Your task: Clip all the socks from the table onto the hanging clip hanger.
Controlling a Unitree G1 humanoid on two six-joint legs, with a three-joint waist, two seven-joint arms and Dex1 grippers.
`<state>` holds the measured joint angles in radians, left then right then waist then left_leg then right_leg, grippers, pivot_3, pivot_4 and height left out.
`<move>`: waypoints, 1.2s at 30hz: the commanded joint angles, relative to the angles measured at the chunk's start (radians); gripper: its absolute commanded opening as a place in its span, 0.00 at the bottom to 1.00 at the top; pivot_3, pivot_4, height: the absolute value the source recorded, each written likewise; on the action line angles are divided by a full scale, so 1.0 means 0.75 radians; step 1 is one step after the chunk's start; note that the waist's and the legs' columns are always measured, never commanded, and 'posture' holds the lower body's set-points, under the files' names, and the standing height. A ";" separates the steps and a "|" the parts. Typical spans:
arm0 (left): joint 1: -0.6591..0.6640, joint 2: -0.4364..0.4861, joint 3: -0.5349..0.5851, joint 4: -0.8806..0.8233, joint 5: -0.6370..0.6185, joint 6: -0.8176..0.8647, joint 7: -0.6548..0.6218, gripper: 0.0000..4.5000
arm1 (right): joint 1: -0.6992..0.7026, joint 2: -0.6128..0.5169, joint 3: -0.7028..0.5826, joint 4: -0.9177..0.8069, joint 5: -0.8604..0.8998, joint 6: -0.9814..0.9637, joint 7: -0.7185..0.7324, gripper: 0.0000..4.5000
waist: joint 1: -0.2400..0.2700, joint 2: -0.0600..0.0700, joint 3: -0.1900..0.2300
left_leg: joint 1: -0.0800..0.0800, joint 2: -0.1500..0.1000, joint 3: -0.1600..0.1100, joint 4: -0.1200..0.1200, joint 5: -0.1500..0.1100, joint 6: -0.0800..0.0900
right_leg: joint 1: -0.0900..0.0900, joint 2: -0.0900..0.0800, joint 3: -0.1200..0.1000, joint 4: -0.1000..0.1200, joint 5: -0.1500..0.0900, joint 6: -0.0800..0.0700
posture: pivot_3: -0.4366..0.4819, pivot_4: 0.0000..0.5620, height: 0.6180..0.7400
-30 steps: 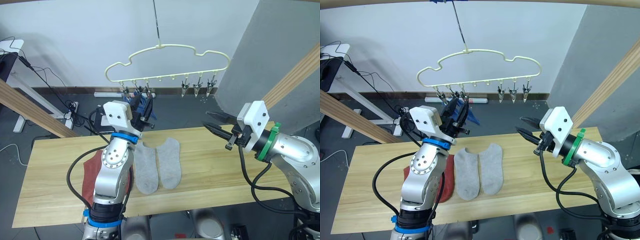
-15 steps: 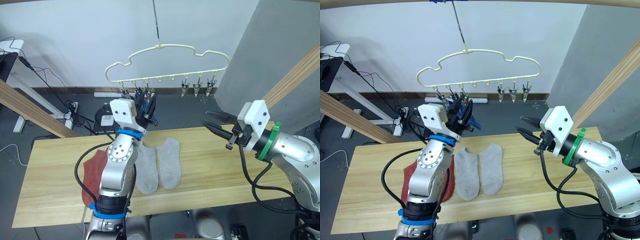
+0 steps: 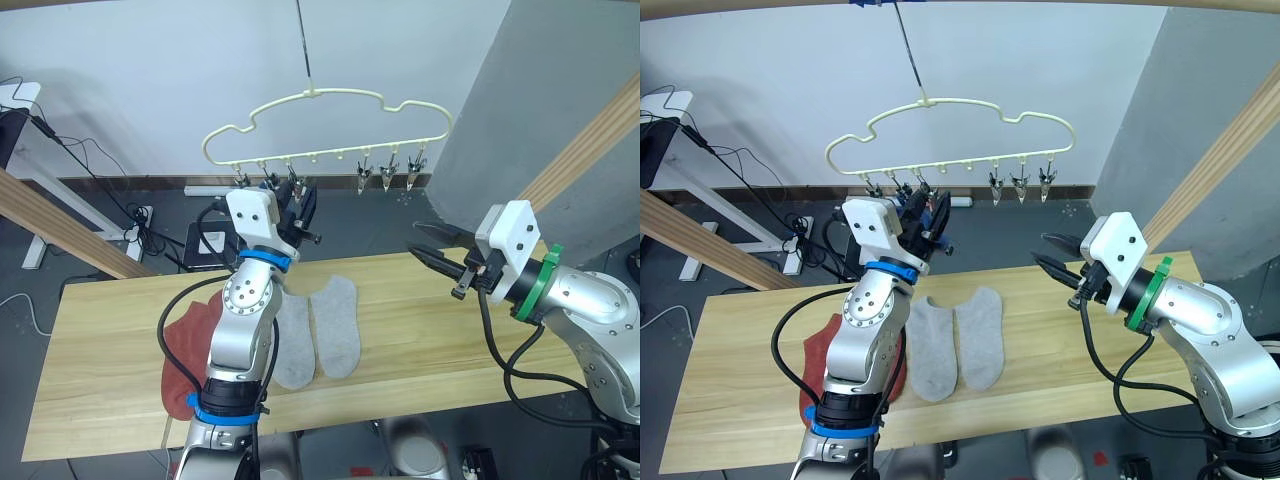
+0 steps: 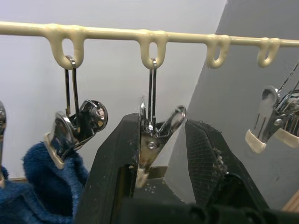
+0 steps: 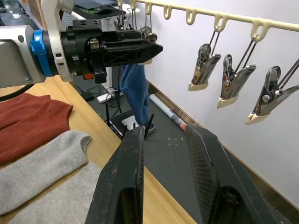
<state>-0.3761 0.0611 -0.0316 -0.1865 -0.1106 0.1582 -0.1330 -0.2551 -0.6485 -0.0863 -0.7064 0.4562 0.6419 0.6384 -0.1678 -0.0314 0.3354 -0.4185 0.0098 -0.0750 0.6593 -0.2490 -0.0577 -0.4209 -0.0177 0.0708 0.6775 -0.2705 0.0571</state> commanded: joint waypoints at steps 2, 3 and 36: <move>-0.035 -0.014 0.000 -0.073 0.019 0.008 0.037 0.38 | 0.008 -0.008 -0.030 -0.058 0.061 -0.006 0.008 0.32 | 0.000 0.000 0.000 | 0.000 0.000 0.000 0.000 0.000 0.000 | 0.000 0.000 0.000 0.000 0.000 0.000 | 0.10 0.60 1.00; -0.040 -0.016 0.000 -0.081 0.023 0.015 0.047 0.38 | 0.009 -0.008 -0.033 -0.060 0.077 -0.002 0.012 0.32 | 0.000 0.000 0.000 | 0.000 0.000 0.000 0.000 0.000 0.000 | 0.000 0.000 0.000 0.000 0.000 0.000 | 0.10 0.60 1.00; -0.003 -0.018 -0.010 -0.177 0.071 0.111 0.093 0.00 | -0.005 -0.022 -0.013 -0.072 0.193 0.028 -0.023 0.32 | 0.000 0.000 0.000 | 0.000 0.000 0.000 0.001 0.000 0.000 | 0.000 0.000 0.000 0.001 0.000 0.000 | 0.12 0.60 1.00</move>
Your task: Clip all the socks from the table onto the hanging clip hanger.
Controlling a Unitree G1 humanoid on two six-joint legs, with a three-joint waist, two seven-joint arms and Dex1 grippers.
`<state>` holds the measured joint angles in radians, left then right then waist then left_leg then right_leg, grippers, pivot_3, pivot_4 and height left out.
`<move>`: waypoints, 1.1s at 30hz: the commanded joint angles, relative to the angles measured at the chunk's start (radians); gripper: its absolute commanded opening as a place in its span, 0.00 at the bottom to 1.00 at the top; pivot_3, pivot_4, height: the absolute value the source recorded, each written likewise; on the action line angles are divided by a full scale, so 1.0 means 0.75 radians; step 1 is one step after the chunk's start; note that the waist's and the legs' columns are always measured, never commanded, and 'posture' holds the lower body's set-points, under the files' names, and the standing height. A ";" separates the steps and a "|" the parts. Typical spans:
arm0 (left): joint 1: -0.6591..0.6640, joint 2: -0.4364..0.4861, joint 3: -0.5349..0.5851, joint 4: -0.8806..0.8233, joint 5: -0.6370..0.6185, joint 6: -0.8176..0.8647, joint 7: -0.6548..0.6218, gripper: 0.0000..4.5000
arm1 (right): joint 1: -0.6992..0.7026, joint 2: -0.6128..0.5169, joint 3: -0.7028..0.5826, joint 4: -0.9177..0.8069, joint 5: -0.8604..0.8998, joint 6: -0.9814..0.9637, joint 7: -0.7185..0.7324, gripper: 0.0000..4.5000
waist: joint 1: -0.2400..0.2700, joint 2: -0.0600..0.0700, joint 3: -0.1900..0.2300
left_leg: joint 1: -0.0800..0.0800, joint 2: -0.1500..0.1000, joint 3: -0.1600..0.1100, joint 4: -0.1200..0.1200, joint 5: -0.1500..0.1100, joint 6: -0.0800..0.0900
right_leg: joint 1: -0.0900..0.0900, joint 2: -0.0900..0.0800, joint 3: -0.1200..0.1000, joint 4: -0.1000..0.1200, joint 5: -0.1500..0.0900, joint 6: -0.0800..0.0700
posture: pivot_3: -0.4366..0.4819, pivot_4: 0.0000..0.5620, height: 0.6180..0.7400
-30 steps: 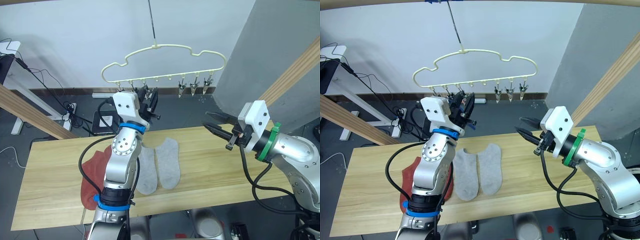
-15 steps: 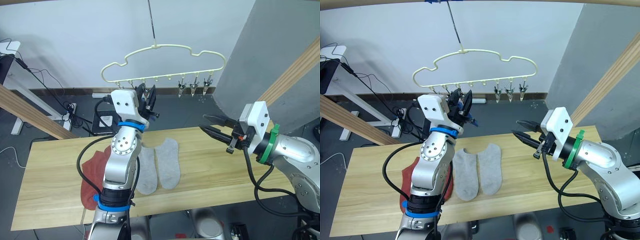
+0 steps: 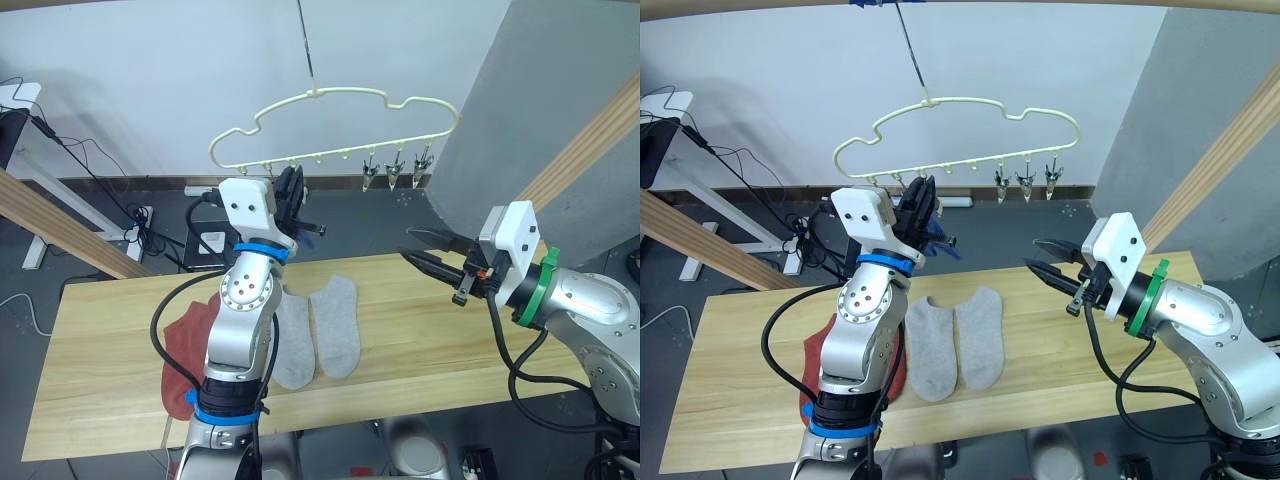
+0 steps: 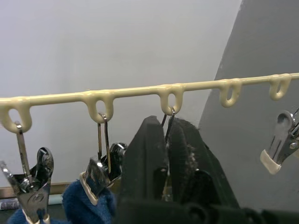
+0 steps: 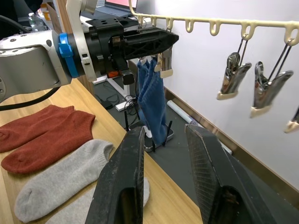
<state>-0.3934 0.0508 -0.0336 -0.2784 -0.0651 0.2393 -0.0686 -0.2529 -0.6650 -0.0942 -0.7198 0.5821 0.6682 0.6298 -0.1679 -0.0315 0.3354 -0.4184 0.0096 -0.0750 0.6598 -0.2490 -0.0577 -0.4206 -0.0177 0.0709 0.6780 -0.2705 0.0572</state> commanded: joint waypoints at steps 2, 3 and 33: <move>0.021 -0.003 -0.004 -0.059 0.008 0.008 0.007 0.00 | -0.007 0.008 0.012 -0.056 0.019 -0.003 -0.023 0.32 | 0.000 0.000 0.000 | 0.000 0.000 0.000 0.000 0.000 0.000 | 0.000 0.000 0.000 0.000 0.000 0.000 | 0.12 0.60 1.00; 0.022 -0.003 -0.003 -0.061 0.007 0.009 0.007 0.00 | -0.005 0.010 0.017 -0.057 0.016 -0.001 -0.028 0.32 | 0.000 0.000 0.000 | 0.000 0.000 0.000 0.000 0.000 0.000 | 0.000 0.000 0.000 0.000 0.000 0.000 | 0.12 0.60 1.00; -0.027 0.366 0.167 -0.217 -0.499 0.423 -0.413 0.00 | 0.045 1.007 0.639 0.984 -0.742 -0.220 -0.859 0.99 | 0.006 0.001 0.001 | 0.001 0.004 -0.002 -0.001 0.000 -0.001 | -0.002 -0.001 0.000 0.001 0.000 0.000 | 0.21 0.61 1.00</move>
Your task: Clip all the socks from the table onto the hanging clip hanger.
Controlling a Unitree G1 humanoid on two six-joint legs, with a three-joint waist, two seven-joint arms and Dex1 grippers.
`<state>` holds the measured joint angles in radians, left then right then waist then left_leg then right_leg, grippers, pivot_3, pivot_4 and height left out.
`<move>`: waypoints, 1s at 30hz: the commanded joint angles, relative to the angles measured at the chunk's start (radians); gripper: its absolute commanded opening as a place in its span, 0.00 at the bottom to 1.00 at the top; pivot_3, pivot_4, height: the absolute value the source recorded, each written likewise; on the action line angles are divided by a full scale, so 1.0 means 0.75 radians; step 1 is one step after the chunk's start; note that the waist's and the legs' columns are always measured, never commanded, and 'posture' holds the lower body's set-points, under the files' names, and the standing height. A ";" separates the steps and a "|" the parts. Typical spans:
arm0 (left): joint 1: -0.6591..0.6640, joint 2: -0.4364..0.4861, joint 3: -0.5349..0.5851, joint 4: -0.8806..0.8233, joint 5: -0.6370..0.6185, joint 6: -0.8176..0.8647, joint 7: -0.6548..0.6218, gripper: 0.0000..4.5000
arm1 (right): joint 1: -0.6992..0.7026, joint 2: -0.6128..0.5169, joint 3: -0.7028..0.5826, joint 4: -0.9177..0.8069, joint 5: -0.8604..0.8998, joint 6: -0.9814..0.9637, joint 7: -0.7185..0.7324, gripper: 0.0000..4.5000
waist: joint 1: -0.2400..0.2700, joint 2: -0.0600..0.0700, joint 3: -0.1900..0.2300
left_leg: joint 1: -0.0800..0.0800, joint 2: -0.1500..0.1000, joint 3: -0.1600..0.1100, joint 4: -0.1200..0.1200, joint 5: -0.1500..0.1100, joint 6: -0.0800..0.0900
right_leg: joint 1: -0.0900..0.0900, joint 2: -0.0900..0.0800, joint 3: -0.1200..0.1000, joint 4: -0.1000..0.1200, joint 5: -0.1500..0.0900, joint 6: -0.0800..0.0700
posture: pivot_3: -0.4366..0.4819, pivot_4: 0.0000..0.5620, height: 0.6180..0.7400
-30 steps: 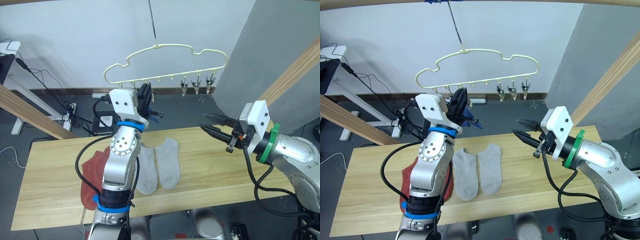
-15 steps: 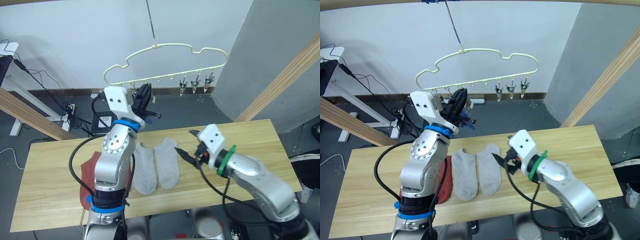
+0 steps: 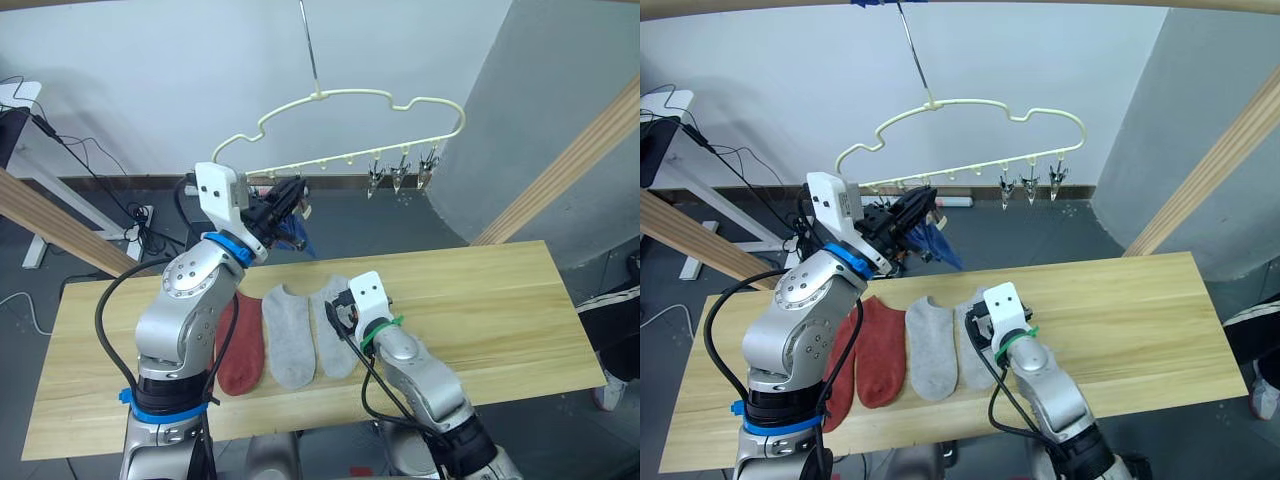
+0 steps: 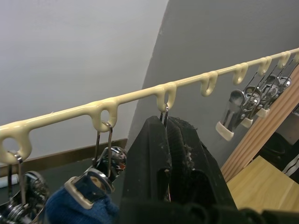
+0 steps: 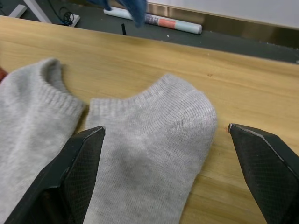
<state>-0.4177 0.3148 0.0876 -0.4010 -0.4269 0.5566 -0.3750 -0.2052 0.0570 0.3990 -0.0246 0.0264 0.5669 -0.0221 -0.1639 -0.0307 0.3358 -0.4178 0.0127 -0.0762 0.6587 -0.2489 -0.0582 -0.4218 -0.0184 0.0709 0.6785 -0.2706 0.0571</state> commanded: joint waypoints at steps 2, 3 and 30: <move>0.006 0.018 0.008 -0.053 -0.017 0.002 -0.005 0.00 | -0.031 0.054 -0.024 0.099 -0.010 -0.115 0.023 0.99 | 0.000 0.000 0.000 | 0.000 0.000 0.000 0.000 0.000 0.000 | 0.000 0.000 0.000 0.000 0.000 0.000 | 0.21 0.61 1.00; 0.010 0.022 0.008 -0.053 -0.016 0.000 -0.006 0.00 | -0.036 0.054 -0.026 0.125 -0.016 -0.132 0.027 0.99 | 0.000 0.000 0.000 | 0.000 0.000 0.000 0.000 0.000 0.000 | 0.000 0.000 0.000 0.000 0.000 0.000 | 0.22 0.60 1.00; -0.070 0.114 0.169 -0.023 -0.406 0.329 -0.050 0.00 | -0.174 -0.277 0.040 -0.295 -0.092 -0.409 0.543 0.01 | -0.003 0.000 0.000 | 0.000 -0.001 0.000 0.000 0.000 0.000 | 0.000 0.001 -0.001 0.001 0.000 0.000 | 0.19 0.63 1.00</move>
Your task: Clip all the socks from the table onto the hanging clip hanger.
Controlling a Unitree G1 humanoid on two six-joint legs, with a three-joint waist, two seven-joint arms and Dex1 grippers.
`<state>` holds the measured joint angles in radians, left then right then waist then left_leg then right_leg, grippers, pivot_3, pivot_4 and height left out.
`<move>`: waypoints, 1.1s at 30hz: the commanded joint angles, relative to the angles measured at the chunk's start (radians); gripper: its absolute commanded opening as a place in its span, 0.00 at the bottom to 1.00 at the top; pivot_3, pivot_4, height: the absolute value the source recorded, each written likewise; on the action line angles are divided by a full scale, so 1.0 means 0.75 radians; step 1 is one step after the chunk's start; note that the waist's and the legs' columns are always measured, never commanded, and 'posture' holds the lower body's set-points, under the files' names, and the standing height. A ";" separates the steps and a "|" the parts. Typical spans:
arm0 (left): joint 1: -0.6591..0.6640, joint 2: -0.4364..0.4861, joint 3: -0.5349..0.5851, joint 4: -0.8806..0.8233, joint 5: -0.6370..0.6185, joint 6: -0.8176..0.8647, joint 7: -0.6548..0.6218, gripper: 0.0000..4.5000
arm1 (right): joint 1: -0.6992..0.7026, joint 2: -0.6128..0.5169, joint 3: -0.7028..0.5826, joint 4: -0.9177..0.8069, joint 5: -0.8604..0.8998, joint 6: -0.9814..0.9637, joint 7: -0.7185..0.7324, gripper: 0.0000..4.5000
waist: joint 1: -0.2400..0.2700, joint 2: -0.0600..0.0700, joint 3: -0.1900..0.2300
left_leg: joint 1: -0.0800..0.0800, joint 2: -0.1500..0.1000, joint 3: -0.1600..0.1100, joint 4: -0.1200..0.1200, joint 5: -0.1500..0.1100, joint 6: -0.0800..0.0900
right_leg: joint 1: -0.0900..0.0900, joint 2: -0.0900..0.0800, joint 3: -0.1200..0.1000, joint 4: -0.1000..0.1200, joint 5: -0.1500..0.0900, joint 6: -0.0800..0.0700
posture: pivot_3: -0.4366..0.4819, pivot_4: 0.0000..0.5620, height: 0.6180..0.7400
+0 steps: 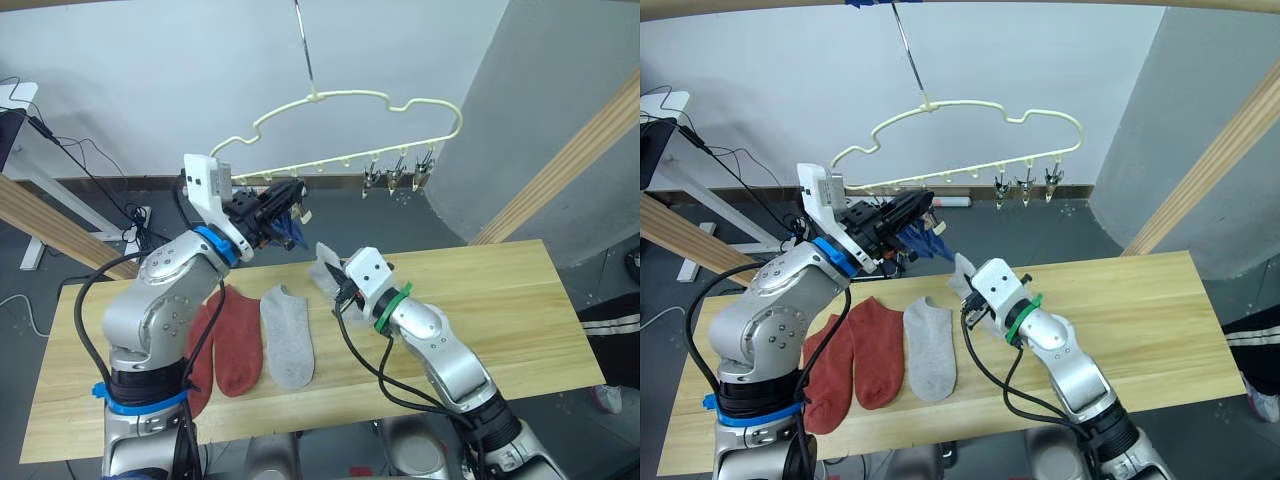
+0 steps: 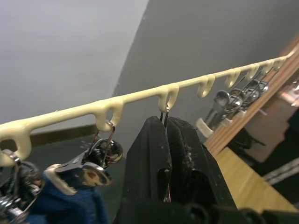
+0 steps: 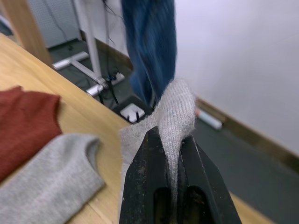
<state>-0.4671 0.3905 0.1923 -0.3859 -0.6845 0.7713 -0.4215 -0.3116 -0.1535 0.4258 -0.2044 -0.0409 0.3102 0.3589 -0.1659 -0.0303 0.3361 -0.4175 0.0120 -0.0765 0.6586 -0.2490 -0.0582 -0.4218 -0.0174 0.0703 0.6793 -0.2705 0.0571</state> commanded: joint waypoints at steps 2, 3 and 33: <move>-0.005 0.010 0.036 -0.044 -0.081 0.059 0.027 0.00 | -0.056 0.016 0.004 -0.026 -0.010 -0.095 0.041 0.01 | 0.000 0.000 0.000 | 0.000 0.000 0.000 0.000 0.000 0.000 | 0.000 0.000 0.000 0.000 0.000 0.000 | 0.19 0.62 1.00; -0.006 0.007 0.040 -0.044 -0.091 0.069 0.035 0.00 | -0.065 0.023 0.004 -0.014 -0.013 -0.105 0.042 0.01 | 0.000 0.000 0.000 | 0.000 0.000 0.000 0.000 0.000 0.000 | 0.000 0.000 0.000 0.000 0.000 0.000 | 0.19 0.62 1.00; 0.026 0.037 0.043 -0.037 -0.146 0.074 0.079 0.00 | -0.056 0.121 -0.025 -0.002 -0.058 -0.232 0.013 0.01 | 0.002 0.000 0.000 | 0.000 0.001 -0.001 0.000 0.000 0.000 | 0.000 -0.002 0.000 0.001 0.000 0.000 | 0.19 0.60 1.00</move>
<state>-0.4568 0.4078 0.2230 -0.3994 -0.7868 0.8250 -0.3612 -0.3580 -0.0687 0.4121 -0.1498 -0.0950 0.1618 0.3688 -0.1645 -0.0303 0.3360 -0.4174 0.0130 -0.0768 0.6587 -0.2490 -0.0582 -0.4218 -0.0189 0.0705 0.6798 -0.2703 0.0568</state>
